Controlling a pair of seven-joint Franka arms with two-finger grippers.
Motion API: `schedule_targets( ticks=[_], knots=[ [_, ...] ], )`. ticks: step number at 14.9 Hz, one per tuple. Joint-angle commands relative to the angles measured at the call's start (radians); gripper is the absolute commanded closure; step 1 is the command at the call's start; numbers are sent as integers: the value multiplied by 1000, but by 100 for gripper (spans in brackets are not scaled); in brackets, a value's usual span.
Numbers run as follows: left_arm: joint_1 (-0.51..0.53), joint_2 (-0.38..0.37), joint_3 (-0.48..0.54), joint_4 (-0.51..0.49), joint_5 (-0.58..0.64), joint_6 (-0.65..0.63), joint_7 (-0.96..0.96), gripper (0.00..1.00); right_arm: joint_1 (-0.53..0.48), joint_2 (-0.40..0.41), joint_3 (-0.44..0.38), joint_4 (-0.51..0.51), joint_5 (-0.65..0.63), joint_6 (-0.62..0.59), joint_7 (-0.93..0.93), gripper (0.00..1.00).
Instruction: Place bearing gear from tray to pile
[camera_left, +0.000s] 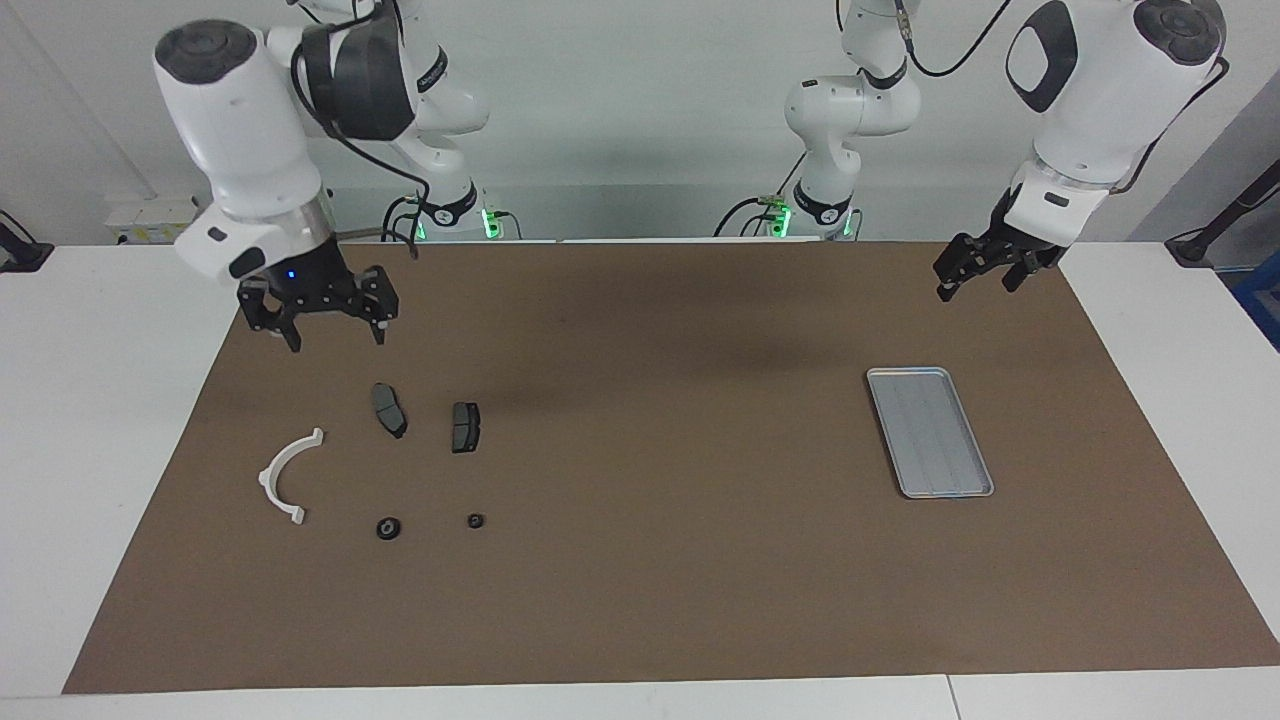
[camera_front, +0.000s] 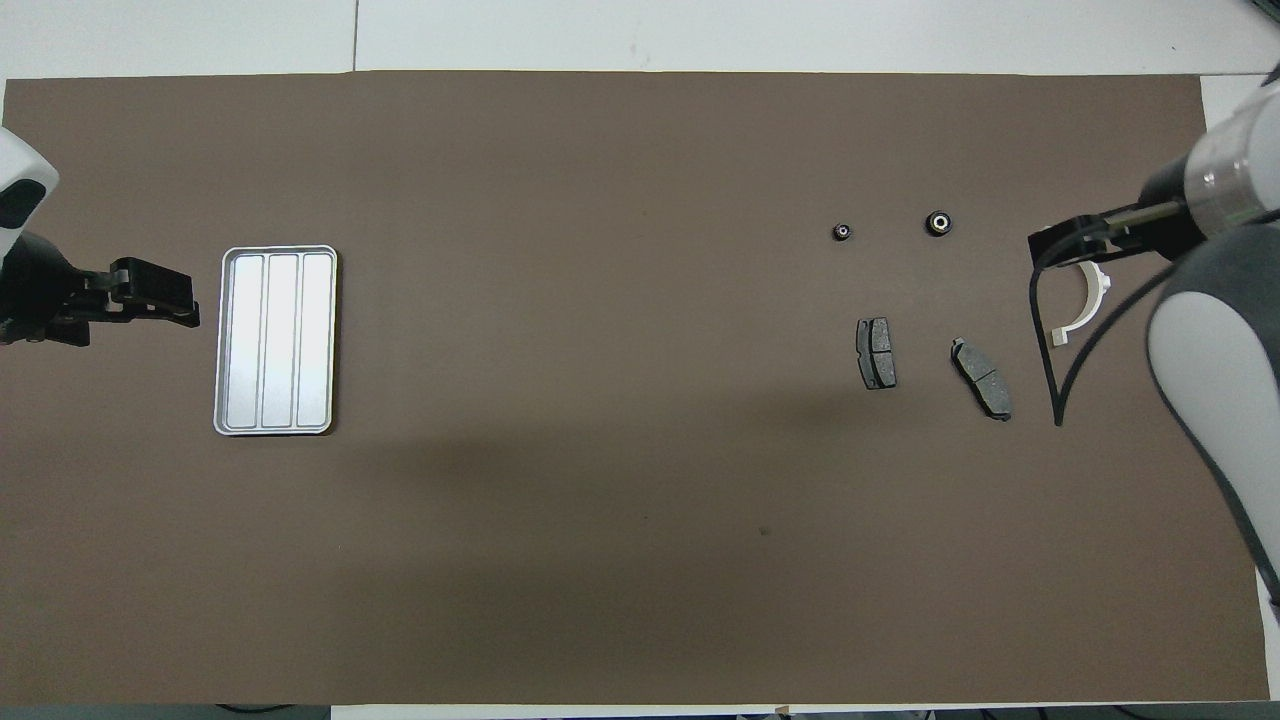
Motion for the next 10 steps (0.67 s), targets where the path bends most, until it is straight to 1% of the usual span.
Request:
schedule_targets(
  ticks=[1, 2, 5, 7, 8, 10],
  knots=[
    [6, -12, -3, -1, 8, -7, 5, 0, -26, -147, 8, -111, 29, -43, -20, 0],
    [6, -12, -3, -1, 8, -7, 5, 0, -34, -161, 8, -102, 30, -86, -20, 0],
    [6, -12, -3, -1, 8, -7, 5, 0, -52, -167, 3, -82, 66, -190, -12, 0],
    [6, -12, -3, -1, 8, -7, 5, 0, -52, -167, -9, -83, 78, -180, 50, 0],
    [6, -12, -5, -1, 8, -7, 5, 0, -52, -166, -10, -85, 102, -157, 76, 0],
    [6, -12, -3, -1, 8, -7, 5, 0, -49, -160, -10, -86, 110, -108, 84, 0]
  ],
)
